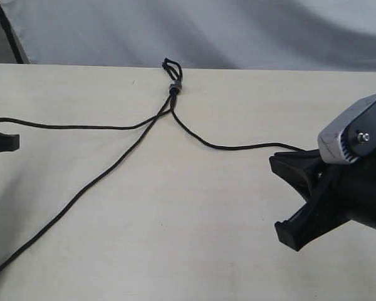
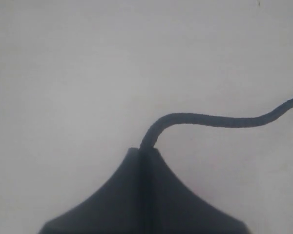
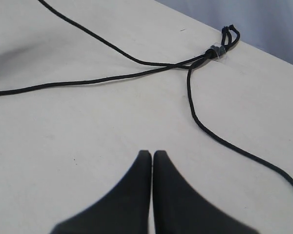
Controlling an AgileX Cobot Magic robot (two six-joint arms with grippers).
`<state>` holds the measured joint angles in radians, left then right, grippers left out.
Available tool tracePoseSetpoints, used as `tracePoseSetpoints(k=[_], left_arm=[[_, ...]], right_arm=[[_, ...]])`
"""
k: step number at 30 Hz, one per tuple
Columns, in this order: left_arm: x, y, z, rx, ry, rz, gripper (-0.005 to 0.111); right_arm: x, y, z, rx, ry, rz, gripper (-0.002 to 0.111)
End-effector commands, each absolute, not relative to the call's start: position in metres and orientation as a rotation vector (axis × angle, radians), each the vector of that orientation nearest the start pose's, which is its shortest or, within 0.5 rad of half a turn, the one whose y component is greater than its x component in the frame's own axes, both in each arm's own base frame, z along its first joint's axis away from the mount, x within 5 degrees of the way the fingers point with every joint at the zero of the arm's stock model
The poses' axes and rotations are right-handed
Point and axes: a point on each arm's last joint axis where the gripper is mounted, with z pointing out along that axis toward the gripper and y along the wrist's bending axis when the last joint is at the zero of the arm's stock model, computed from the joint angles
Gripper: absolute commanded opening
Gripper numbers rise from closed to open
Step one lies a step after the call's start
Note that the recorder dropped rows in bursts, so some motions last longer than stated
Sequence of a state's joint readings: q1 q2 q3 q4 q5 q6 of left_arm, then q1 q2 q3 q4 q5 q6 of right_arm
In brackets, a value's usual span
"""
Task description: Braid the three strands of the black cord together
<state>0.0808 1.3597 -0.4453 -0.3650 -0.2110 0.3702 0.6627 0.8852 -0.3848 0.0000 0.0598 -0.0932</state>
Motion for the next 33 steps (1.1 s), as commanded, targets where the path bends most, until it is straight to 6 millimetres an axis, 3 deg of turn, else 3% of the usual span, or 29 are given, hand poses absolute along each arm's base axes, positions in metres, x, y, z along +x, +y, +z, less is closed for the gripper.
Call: tracePoseSetpoints(k=[1,6,10,17,20,24,29,33], left_arm=[[0.243,0.028,0.162,-0.128,2.273,0.150,0.000],[0.246,0.030,0.142,-0.130,2.336,0.161,0.000],[0.246,0.031,0.134,-0.252,2.367,0.138,0.005],[0.246,0.031,0.133,-0.287,2.367,0.124,0.059],[0.246,0.031,0.133,-0.332,2.362,0.109,0.070],[0.247,0.027,0.136,-0.349,2.416,0.044,0.072],[0.242,0.011,0.146,-0.163,2.668,-0.135,0.072],[0.235,-0.003,0.142,-0.071,2.749,-0.193,0.072]], right_arm=[[0.134,0.104,0.245,-0.751,1.913,0.356,0.002],[0.134,0.104,0.245,-0.751,1.913,0.356,0.002],[0.134,0.104,0.244,-0.752,1.915,0.356,0.002],[0.134,0.104,0.244,-0.737,1.924,0.366,0.002],[0.135,0.104,0.244,-0.669,1.956,0.410,0.002],[0.142,0.110,0.244,-0.667,2.059,0.403,0.002],[0.156,0.126,0.241,-0.708,2.114,0.395,0.002],[0.160,0.132,0.232,-0.763,2.143,0.372,0.002]])
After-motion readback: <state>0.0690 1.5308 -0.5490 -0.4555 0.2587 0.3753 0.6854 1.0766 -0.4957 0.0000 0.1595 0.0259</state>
